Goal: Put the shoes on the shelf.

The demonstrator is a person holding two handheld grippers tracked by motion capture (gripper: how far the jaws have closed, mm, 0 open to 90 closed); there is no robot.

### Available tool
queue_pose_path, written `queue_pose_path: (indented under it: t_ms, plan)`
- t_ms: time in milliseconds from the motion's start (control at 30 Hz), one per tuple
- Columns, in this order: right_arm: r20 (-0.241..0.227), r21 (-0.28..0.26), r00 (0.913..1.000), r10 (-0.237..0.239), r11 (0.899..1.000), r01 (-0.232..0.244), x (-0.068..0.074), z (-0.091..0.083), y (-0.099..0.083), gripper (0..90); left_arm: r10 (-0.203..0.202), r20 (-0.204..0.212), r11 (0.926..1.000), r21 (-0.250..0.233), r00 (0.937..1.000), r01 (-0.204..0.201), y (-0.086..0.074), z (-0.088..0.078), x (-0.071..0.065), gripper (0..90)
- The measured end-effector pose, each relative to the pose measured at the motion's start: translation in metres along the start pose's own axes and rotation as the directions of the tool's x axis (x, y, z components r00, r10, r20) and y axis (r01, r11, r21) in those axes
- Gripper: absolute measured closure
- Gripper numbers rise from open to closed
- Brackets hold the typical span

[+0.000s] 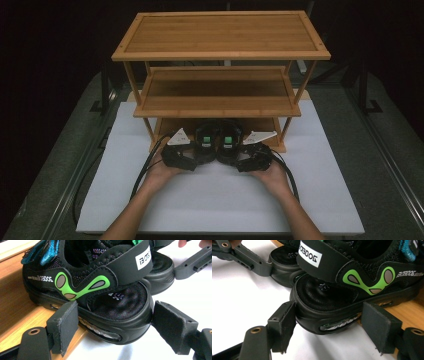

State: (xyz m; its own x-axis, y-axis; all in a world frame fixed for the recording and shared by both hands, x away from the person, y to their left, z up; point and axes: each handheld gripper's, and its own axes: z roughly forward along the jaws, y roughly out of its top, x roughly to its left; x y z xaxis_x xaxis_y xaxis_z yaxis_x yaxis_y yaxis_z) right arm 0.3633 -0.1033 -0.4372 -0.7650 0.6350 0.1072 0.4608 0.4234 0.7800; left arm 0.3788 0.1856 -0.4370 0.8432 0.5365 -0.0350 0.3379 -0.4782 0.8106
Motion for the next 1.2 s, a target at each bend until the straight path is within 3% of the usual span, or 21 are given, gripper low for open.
queue_pose_path:
  t_ms: [433, 567, 800, 867, 900, 1067, 1200]
  plan:
    - [0.023, -0.01, 0.9995, 0.022, 1.0, -0.022, -0.02, 0.012, 0.01, 33.2, -0.005, -0.043, 0.9998, 0.019, 0.9991, 0.006, 0.01, 0.014, 0.017, 22.3]
    - [0.037, -0.006, 0.9991, 0.022, 1.0, -0.022, -0.026, 0.016, 0.013, 33.7, -0.028, -0.048, 0.9995, 0.014, 0.9984, 0.029, 0.011, 0.018, 0.02, 22.3]
    - [0.048, -0.019, 0.9977, 0.047, 0.999, -0.046, -0.033, 0.02, 0.014, 35.1, -0.019, -0.08, 0.9997, 0.015, 0.9966, 0.02, 0.014, 0.025, 0.027, 22.4]
    - [0.056, 0.001, 0.9954, 0.078, 0.997, -0.079, -0.032, 0.02, 0.014, 35.1, -0.024, -0.088, 0.9996, 0.009, 0.9958, 0.025, 0.014, 0.027, 0.027, 22.5]
    - [0.067, -0.027, 0.9974, 0.024, 0.999, -0.022, -0.037, 0.023, 0.015, 35.2, -0.024, -0.092, 0.9997, 0.007, 0.9955, 0.024, 0.014, 0.027, 0.028, 22.6]
    - [0.102, -0.016, 0.9942, 0.032, 0.999, -0.03, -0.042, 0.026, 0.016, 36.3, -0.019, -0.114, 0.9998, -0.002, 0.9933, 0.019, 0.012, 0.031, 0.03, 23.3]
    - [0.085, -0.03, 0.9947, 0.057, 0.998, -0.054, -0.043, 0.027, 0.014, 37.0, -0.03, -0.116, 0.9995, -0.017, 0.9928, 0.029, 0.01, 0.033, 0.032, 23.7]
